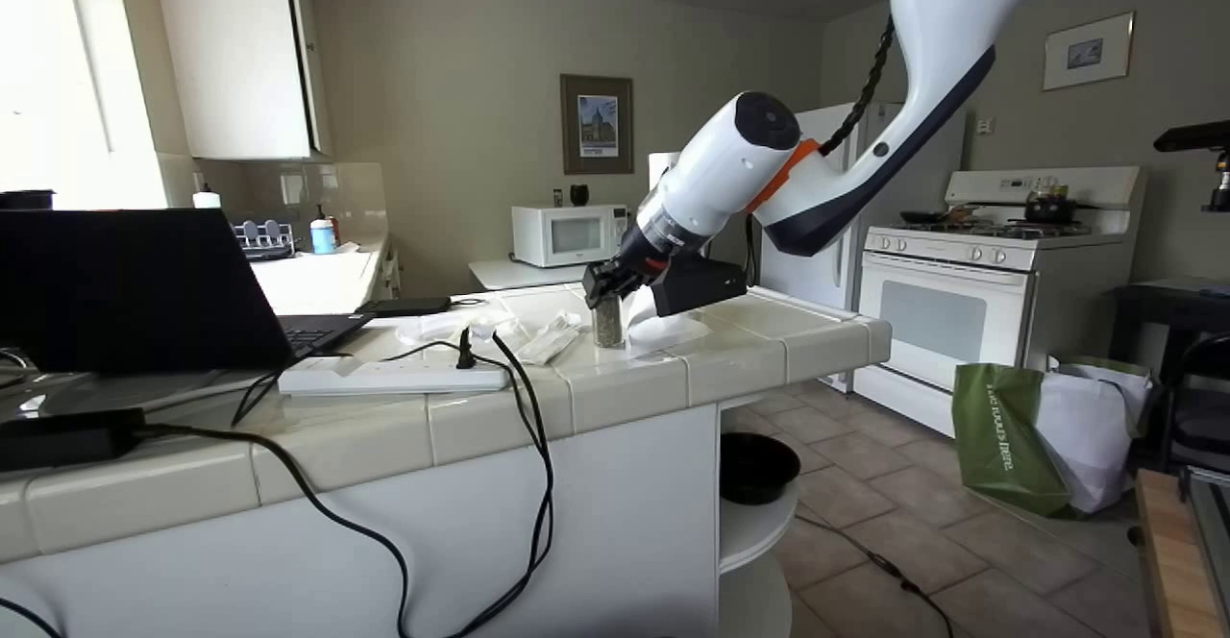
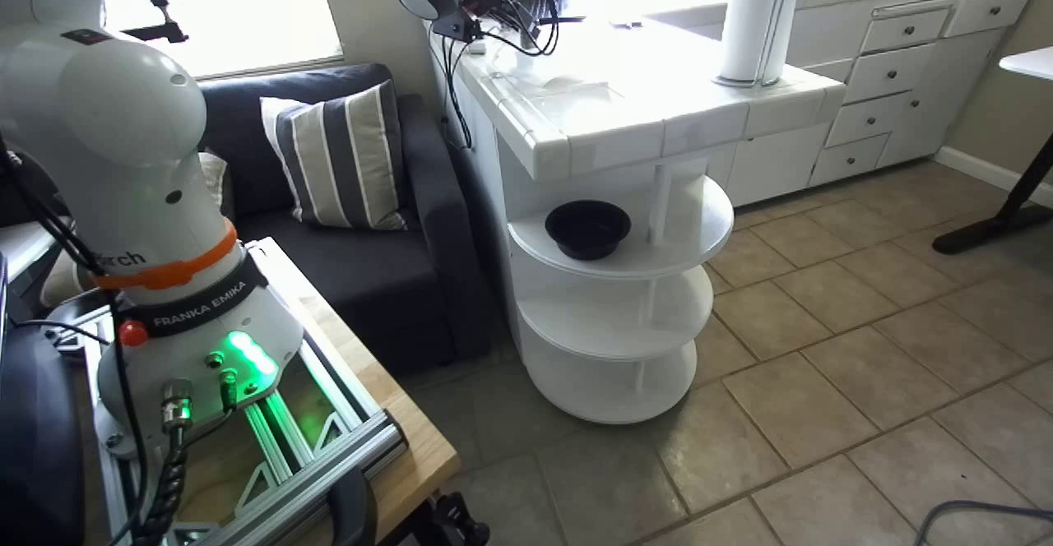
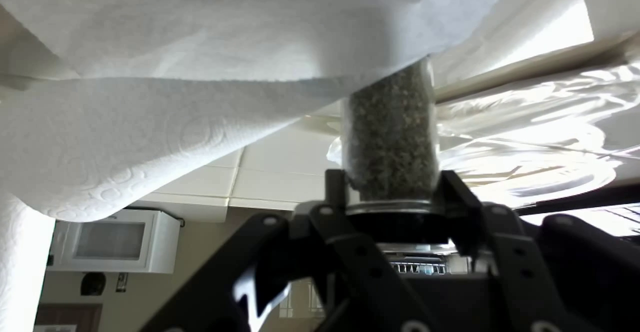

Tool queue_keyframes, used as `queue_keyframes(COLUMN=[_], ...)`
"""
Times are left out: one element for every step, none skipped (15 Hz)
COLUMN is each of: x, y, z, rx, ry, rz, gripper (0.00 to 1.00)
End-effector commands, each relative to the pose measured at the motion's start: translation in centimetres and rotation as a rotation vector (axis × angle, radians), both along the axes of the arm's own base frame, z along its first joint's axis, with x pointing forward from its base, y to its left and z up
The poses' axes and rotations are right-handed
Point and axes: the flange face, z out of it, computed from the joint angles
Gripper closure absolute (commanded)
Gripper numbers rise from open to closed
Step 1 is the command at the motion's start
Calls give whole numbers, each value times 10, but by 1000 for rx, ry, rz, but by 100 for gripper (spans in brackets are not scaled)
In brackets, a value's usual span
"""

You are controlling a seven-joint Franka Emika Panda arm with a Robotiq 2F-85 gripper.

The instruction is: Put the spice the bottle on the lower shelf

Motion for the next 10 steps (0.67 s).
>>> queue_keyframes(x=[1,-1,-1,-1,-1,-1,-2,-4,-4,-6], y=[-4,-6,-8,-9,-11,-12,-13,-12,-11,-10], z=[-7,-7,-5,-5,-1,5,10,21,27,36], rx=[-2,-2,10,14,4,4,-1,-3,-4,-1], ry=[13,29,49,71,93,110,134,154,169,178], rz=[-33,-55,-71,-99,-138,-164,-198,-219,-242,-260], gripper=[76,76,76,76,76,76,76,76,76,76])
